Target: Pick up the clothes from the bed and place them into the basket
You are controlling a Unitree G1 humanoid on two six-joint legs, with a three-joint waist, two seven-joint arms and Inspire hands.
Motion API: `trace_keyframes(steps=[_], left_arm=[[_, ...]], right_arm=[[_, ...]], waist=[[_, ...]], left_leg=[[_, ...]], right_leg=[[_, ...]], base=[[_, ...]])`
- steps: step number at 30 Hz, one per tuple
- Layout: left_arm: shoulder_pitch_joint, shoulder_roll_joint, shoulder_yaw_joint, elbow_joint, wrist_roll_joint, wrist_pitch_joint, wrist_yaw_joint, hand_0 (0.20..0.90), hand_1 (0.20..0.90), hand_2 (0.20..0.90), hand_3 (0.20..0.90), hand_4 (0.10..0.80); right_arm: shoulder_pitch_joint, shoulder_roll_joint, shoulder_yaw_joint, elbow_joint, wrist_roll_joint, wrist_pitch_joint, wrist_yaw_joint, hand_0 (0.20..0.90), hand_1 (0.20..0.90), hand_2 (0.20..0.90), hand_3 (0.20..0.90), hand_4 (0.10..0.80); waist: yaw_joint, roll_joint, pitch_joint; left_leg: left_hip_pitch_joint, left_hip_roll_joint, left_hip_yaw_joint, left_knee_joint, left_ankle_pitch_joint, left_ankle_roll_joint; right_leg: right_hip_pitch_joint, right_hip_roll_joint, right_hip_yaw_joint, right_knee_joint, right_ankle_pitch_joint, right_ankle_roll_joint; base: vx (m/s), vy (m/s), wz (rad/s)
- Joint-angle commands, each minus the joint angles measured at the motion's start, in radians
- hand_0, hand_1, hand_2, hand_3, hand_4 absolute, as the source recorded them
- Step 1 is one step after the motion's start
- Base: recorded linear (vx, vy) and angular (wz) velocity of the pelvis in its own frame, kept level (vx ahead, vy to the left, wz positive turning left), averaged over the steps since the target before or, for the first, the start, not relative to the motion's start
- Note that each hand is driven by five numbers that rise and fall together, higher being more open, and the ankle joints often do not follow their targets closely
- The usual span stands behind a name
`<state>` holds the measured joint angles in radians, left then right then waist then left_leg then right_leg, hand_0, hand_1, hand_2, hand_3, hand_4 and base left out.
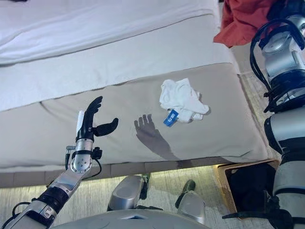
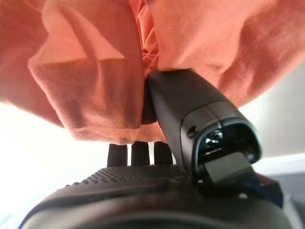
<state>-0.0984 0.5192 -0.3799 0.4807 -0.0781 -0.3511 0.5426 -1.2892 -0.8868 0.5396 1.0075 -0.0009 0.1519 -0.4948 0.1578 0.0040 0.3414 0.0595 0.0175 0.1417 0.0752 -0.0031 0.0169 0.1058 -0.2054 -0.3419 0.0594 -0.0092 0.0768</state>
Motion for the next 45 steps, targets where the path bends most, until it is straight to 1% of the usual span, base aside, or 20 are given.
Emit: trace_keyframes(steps=[1,6,8,9,12,14,16,17,21,25,29,36,38,41,45], left_arm=[[-0.006,0.007,-0.003,0.005,0.039,-0.074,0.012,0.900,0.900,0.900,0.900,0.800],[-0.030,-0.016,-0.001,0.042,0.053,-0.083,-0.034,0.900,0.900,0.900,0.900,0.800],[-0.043,-0.026,-0.007,0.052,0.058,-0.085,-0.044,0.900,0.900,0.900,0.900,0.800],[-0.045,-0.026,-0.007,0.054,0.061,-0.087,-0.048,0.900,0.900,0.900,0.900,0.800],[-0.056,-0.031,0.000,0.061,0.067,-0.098,-0.060,0.900,0.900,0.900,0.900,0.800],[-0.067,-0.036,0.004,0.062,0.072,-0.098,-0.069,0.900,0.900,0.900,0.900,0.800],[-0.071,-0.037,0.005,0.063,0.076,-0.099,-0.074,0.900,0.900,0.900,0.900,0.800],[-0.077,-0.042,0.006,0.067,0.083,-0.100,-0.080,0.900,0.900,0.900,0.900,0.800],[-0.103,-0.053,0.012,0.057,0.086,-0.081,-0.111,0.900,0.900,0.900,0.900,0.800],[-0.110,-0.060,0.008,0.047,0.095,-0.065,-0.139,0.900,0.900,0.900,0.900,0.800],[-0.120,-0.063,0.003,0.043,0.094,-0.061,-0.144,0.900,0.900,0.900,0.900,0.800],[-0.130,-0.070,-0.003,0.031,0.089,-0.060,-0.160,0.900,0.900,0.900,0.900,0.800],[-0.131,-0.067,-0.006,0.025,0.084,-0.057,-0.166,0.900,0.900,0.900,0.900,0.800],[-0.136,-0.071,-0.014,0.026,0.082,-0.060,-0.165,0.900,0.900,0.900,0.900,0.800],[-0.140,-0.069,-0.020,0.011,0.074,-0.053,-0.169,0.900,0.900,0.900,0.900,0.800]], right_arm=[[0.010,-0.100,0.018,-0.097,-0.028,-0.065,-0.034,0.300,0.300,0.300,0.200,0.100],[0.088,-0.117,-0.028,-0.129,-0.042,-0.046,-0.006,0.300,0.300,0.300,0.200,0.100],[0.154,-0.119,-0.065,-0.157,-0.051,-0.036,-0.003,0.300,0.300,0.300,0.200,0.100],[0.163,-0.119,-0.071,-0.161,-0.049,-0.027,-0.002,0.300,0.300,0.300,0.200,0.100],[0.272,-0.124,-0.133,-0.207,-0.056,-0.020,0.003,0.300,0.300,0.300,0.200,0.100],[0.331,-0.116,-0.167,-0.223,-0.039,-0.017,0.006,0.300,0.300,0.300,0.200,0.100],[0.351,-0.113,-0.182,-0.228,-0.039,-0.015,0.010,0.300,0.300,0.300,0.200,0.100],[0.395,-0.095,-0.209,-0.230,-0.020,-0.001,0.020,0.300,0.300,0.300,0.200,0.100],[0.499,-0.054,-0.271,-0.206,-0.029,0.009,0.049,0.300,0.300,0.300,0.200,0.100],[0.589,-0.014,-0.309,-0.159,-0.033,0.012,0.075,0.300,0.300,0.300,0.200,0.100],[0.625,0.011,-0.314,-0.122,-0.047,0.024,0.083,0.300,0.300,0.300,0.200,0.100],[0.660,0.029,-0.309,-0.032,-0.069,0.032,0.109,0.300,0.300,0.300,0.200,0.100],[0.669,0.036,-0.314,0.005,-0.067,0.024,0.102,0.300,0.300,0.300,0.200,0.100],[0.675,0.047,-0.322,0.047,-0.076,0.040,0.093,0.300,0.300,0.300,0.200,0.100],[0.695,0.054,-0.335,0.089,-0.053,0.038,0.079,0.300,0.300,0.300,0.200,0.100]], waist=[[-0.026,-0.024,-0.184],[-0.079,-0.028,-0.208],[-0.107,-0.026,-0.211],[-0.110,-0.026,-0.211],[-0.144,-0.024,-0.211],[-0.163,-0.022,-0.210],[-0.166,-0.022,-0.211],[-0.184,-0.021,-0.207],[-0.211,-0.015,-0.197],[-0.226,-0.010,-0.193],[-0.232,-0.001,-0.183],[-0.236,0.035,-0.162],[-0.235,0.044,-0.160],[-0.232,0.060,-0.155],[-0.233,0.081,-0.149]], left_leg=[[0.020,0.061,0.060,-0.043,-0.030,-0.048],[0.066,0.071,0.110,-0.103,-0.020,-0.059],[0.077,0.072,0.126,-0.123,-0.017,-0.060],[0.079,0.072,0.128,-0.125,-0.016,-0.061],[0.087,0.070,0.149,-0.151,-0.011,-0.062],[0.088,0.068,0.160,-0.159,-0.011,-0.066],[0.088,0.068,0.164,-0.162,-0.012,-0.066],[0.092,0.070,0.176,-0.162,-0.018,-0.067],[0.086,0.070,0.192,-0.162,-0.018,-0.068],[0.098,0.069,0.207,-0.162,-0.022,-0.070],[0.101,0.067,0.216,-0.162,-0.023,-0.073],[0.100,0.057,0.226,-0.162,-0.023,-0.075],[0.100,0.056,0.227,-0.162,-0.023,-0.076],[0.097,0.053,0.226,-0.162,-0.021,-0.076],[0.095,0.048,0.225,-0.162,-0.019,-0.074]], right_leg=[[-0.037,0.020,0.017,0.011,0.004,-0.006],[-0.023,0.046,0.057,-0.064,0.038,-0.003],[-0.025,0.058,0.083,-0.082,0.047,-0.002],[-0.026,0.059,0.086,-0.083,0.048,-0.002],[-0.036,0.074,0.116,-0.113,0.066,0.000],[-0.041,0.083,0.130,-0.136,0.080,0.002],[-0.044,0.085,0.134,-0.141,0.082,0.003],[-0.050,0.094,0.146,-0.147,0.085,0.005],[-0.071,0.111,0.173,-0.147,0.087,0.000],[-0.071,0.121,0.182,-0.147,0.084,-0.002],[-0.078,0.123,0.185,-0.147,0.087,-0.003],[-0.086,0.122,0.182,-0.147,0.084,-0.004],[-0.085,0.120,0.179,-0.147,0.083,-0.003],[-0.087,0.116,0.175,-0.147,0.082,-0.002],[-0.087,0.110,0.174,-0.147,0.082,0.000]], base=[[0.025,-0.025,-0.27],[0.027,-0.031,-0.40],[0.017,-0.039,-0.30],[0.008,-0.038,-0.36],[-0.014,-0.041,-0.28],[-0.018,-0.044,-0.18],[-0.016,-0.037,-0.30],[-0.012,-0.047,-0.24],[-0.034,-0.054,-0.19],[0.018,-0.059,-0.10],[-0.002,-0.050,-0.10],[-0.021,-0.015,-0.04],[0.000,0.000,0.00],[-0.020,-0.015,0.05],[-0.014,0.002,0.10]])
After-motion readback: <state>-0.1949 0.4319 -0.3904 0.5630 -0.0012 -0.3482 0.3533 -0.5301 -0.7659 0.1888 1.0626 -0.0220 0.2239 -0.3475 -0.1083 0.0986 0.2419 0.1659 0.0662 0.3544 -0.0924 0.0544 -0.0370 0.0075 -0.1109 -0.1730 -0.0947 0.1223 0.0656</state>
